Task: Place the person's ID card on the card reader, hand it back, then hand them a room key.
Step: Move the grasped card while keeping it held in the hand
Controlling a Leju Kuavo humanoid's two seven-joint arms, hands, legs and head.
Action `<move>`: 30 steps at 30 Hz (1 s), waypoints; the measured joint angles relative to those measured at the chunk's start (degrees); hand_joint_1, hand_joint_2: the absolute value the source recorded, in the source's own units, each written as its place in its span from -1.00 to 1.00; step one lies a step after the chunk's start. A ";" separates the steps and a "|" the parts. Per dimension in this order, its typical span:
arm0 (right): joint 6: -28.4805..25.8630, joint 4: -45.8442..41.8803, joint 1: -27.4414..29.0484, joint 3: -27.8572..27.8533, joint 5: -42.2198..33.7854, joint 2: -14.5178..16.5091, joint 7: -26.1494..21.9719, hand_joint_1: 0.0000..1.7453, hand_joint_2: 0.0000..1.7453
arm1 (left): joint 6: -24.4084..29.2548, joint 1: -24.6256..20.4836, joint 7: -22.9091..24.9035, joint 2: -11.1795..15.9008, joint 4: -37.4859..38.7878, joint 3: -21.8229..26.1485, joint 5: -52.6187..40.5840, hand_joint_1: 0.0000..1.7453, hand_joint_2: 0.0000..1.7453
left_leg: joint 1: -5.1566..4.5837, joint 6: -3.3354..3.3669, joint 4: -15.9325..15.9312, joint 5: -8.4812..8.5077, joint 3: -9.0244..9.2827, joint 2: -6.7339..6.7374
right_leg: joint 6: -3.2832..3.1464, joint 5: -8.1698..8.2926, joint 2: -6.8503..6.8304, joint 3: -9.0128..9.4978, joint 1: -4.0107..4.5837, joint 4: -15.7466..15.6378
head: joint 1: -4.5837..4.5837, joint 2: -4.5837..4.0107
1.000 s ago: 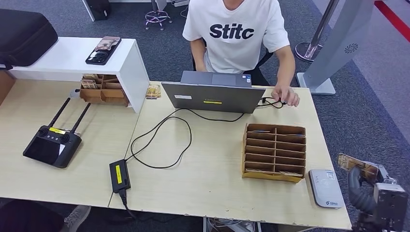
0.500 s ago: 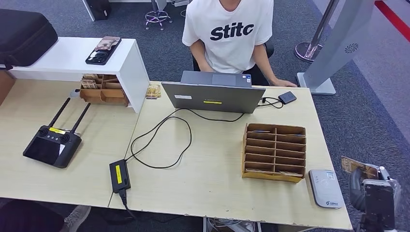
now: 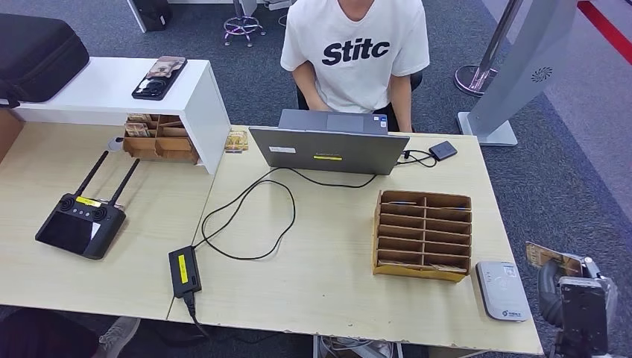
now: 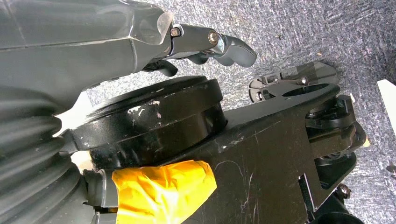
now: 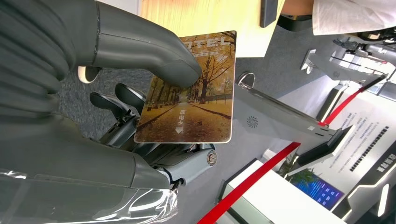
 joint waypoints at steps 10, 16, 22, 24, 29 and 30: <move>-5.76 14.53 -1.98 -5.65 9.22 -2.21 1.71 1.00 1.00 | -0.09 -0.11 0.24 -0.01 0.00 0.00 -1.41 -1.00 1.00 | 0.00 0.00 0.00 0.00 -0.02 -0.01 | 0.00 0.00 -0.01 0.00 0.00 -0.01 | -0.01 0.00; -5.79 18.05 -2.65 -6.86 10.16 -2.60 1.50 1.00 1.00 | -0.09 -0.15 0.36 0.00 0.00 0.00 -1.51 -1.00 1.00 | 0.00 0.00 0.00 -0.01 -0.01 0.00 | 0.00 0.00 0.00 -0.01 0.00 0.00 | -0.01 0.00; -5.82 19.36 -3.49 -7.41 10.17 -2.84 1.36 1.00 1.00 | -0.09 -0.16 0.37 0.00 0.00 0.00 -1.59 -1.00 1.00 | 0.00 0.00 0.00 0.00 0.00 0.00 | 0.00 0.00 0.00 0.00 0.00 -0.01 | 0.00 0.00; -5.83 19.57 -3.60 -7.46 10.17 -2.90 1.28 1.00 1.00 | -0.09 -0.16 0.37 0.00 0.00 0.00 -1.61 -1.00 1.00 | 0.00 0.00 0.00 0.00 0.00 0.01 | 0.00 0.00 0.00 0.01 0.00 -0.01 | 0.00 0.00; -5.87 19.91 -3.84 -7.59 10.17 -2.95 1.22 1.00 1.00 | -0.09 -0.16 0.37 0.00 0.00 0.00 -1.64 -1.00 1.00 | 0.00 0.00 0.00 0.00 0.01 0.01 | 0.00 0.00 0.01 0.02 0.00 -0.01 | 0.00 0.00; -5.87 19.94 -3.87 -7.62 10.17 -2.95 1.22 1.00 1.00 | -0.09 -0.16 0.37 0.00 0.00 0.00 -1.64 -1.00 1.00 | 0.00 0.00 0.00 0.00 0.01 0.01 | 0.00 0.00 0.01 0.02 0.00 -0.01 | 0.00 0.00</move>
